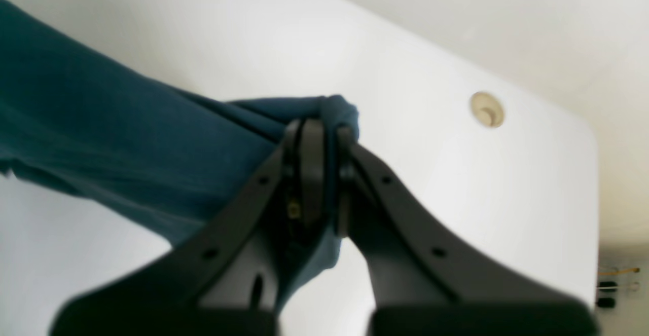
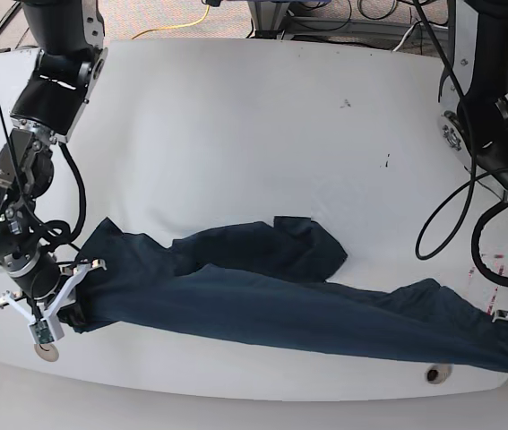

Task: Layout the t-shirt on the table in an organized manner, then fold the t-shirt properly
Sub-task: 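Lift the shirt with both grippers and drag it across the table, folding it, then lay the folded shirt down and open the left gripper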

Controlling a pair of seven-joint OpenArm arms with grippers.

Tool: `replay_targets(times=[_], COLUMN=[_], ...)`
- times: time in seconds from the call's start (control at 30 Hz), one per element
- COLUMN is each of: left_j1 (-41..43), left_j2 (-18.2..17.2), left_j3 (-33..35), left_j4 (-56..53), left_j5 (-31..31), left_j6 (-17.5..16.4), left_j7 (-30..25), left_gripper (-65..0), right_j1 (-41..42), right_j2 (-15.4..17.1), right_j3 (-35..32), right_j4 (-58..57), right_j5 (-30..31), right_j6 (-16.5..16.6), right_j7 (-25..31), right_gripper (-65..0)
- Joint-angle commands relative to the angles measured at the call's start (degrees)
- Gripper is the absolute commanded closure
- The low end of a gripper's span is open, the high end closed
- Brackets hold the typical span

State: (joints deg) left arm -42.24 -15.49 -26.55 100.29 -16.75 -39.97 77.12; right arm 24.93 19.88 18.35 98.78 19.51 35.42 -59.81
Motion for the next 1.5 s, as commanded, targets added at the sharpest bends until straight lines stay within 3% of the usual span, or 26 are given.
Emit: replay_targets(times=[0.0, 0.33, 0.57, 0.97, 1.2, 1.47], left_j1=[-4.3, -14.1, -19.7, -27.8, -27.7, -22.2], left_j2=[0.9, 4.9, 5.9, 8.5, 8.9, 8.9], left_j3=[0.2, 0.4, 0.5, 0.4, 0.4, 0.1], left_j4=[0.9, 0.8, -2.8, -10.1, -10.1, -7.9], left_j5=[-0.2, -0.1, 0.0, 3.9, 3.8, 3.7], left_j6=[0.0, 0.0, 0.0, 0.0, 0.0, 0.0], left_j7=[-1.4, -1.2, -1.1, -2.7, -2.0, 0.4], left_gripper=[-6.3, -6.3, -6.5, -6.7, -6.7, -6.7], right_j1=[4.4, 14.2, 20.8, 30.3, 29.5, 20.6], right_j2=[2.1, 4.5, 6.9, 7.0, 7.0, 7.2], right_j3=[0.2, -0.2, -4.9, -7.4, -7.4, -6.9], right_j4=[0.9, -2.1, -7.3, -13.7, -13.8, -10.0], right_j5=[0.2, 0.3, 0.3, 0.2, 0.3, 0.6], right_j6=[-0.2, -0.1, 0.0, 0.0, 0.0, 0.0], right_j7=[1.0, -1.5, -1.5, -1.4, -1.9, -1.9], right_gripper=[0.0, 0.0, 0.0, 0.0, 0.0, 0.0])
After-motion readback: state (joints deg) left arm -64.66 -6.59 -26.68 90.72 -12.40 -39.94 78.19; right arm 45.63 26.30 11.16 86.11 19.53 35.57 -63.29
